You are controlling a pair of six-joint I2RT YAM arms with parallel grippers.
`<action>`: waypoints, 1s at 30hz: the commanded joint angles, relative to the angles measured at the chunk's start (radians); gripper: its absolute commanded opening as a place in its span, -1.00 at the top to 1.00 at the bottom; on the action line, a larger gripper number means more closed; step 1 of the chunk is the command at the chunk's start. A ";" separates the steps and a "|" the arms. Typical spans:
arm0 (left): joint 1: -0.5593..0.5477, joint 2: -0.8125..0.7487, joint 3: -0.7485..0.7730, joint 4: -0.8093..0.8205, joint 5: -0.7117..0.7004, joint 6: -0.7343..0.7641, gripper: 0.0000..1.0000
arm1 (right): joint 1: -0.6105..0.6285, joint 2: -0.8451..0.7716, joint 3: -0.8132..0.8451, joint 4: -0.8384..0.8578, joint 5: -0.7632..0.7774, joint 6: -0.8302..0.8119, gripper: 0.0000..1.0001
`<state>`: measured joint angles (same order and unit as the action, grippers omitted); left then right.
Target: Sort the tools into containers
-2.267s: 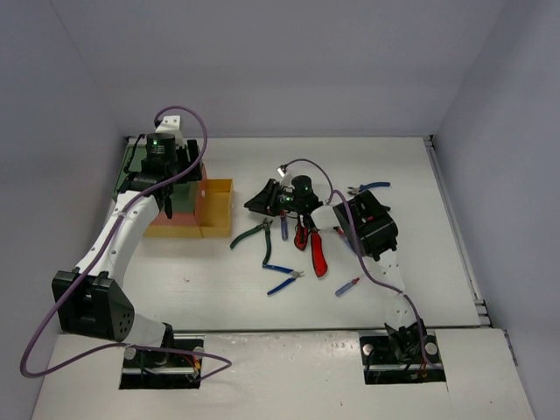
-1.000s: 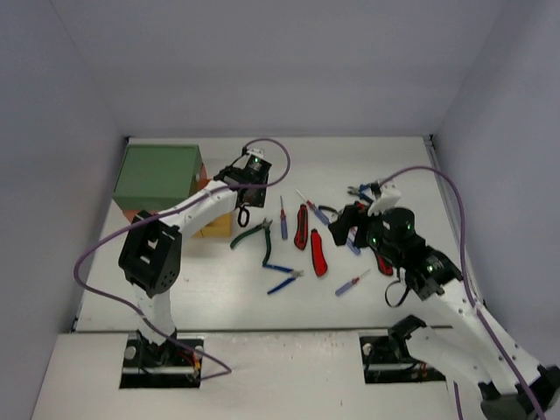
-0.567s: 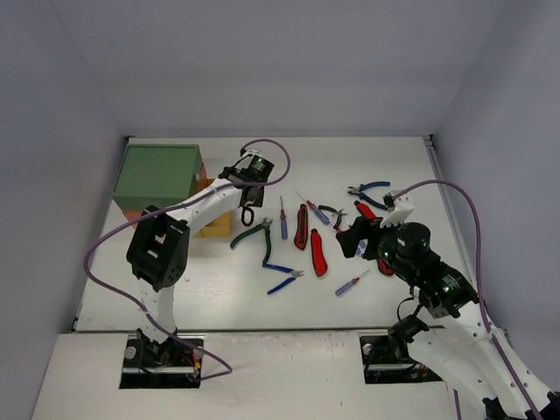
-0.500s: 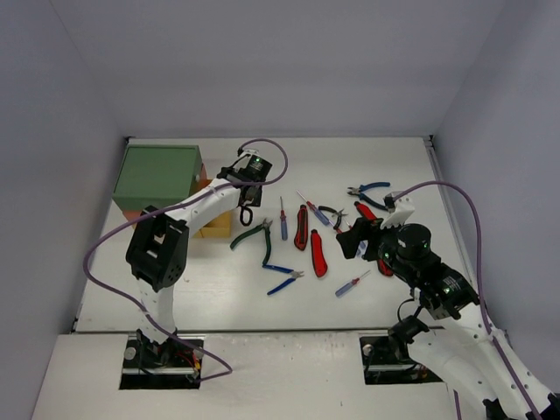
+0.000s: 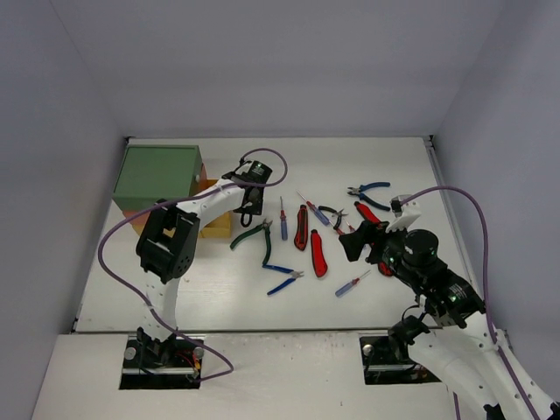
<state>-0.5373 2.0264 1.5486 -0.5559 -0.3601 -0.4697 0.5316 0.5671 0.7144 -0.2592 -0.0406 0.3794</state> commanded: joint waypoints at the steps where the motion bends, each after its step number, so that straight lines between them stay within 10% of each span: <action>1: -0.003 -0.041 0.062 -0.003 0.061 -0.037 -0.25 | 0.004 -0.017 -0.004 0.043 -0.001 0.016 -0.64; 30: -0.073 0.014 0.190 -0.001 0.159 -0.116 -0.22 | 0.004 -0.035 -0.012 0.043 0.010 0.016 -0.65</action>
<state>-0.5862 2.0592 1.6607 -0.5878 -0.2199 -0.5459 0.5316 0.5304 0.6971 -0.2668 -0.0402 0.3916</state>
